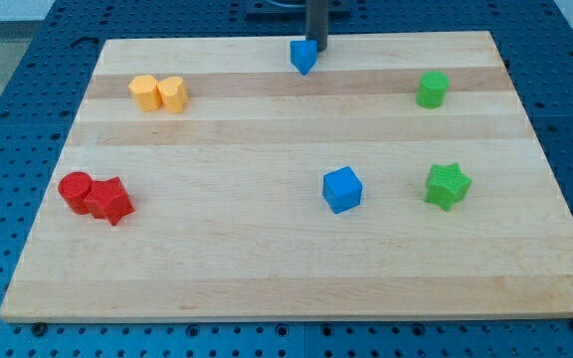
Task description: Slide the blue triangle towards center left
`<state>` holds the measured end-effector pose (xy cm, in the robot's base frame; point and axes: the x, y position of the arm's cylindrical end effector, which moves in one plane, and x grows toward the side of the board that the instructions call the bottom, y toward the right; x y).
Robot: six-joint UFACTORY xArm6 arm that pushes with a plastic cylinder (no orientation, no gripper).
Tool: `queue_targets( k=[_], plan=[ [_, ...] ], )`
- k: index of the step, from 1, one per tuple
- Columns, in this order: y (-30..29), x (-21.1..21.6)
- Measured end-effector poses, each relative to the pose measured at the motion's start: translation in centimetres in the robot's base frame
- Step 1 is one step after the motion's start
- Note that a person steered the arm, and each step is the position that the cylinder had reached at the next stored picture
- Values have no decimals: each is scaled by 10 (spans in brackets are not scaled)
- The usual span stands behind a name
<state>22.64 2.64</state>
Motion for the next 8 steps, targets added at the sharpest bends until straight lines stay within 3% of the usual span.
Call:
queue_targets(
  k=[2,5,6,8],
  plan=[
    [0,82],
    [44,10],
    [22,12],
    [-55,76]
  ],
)
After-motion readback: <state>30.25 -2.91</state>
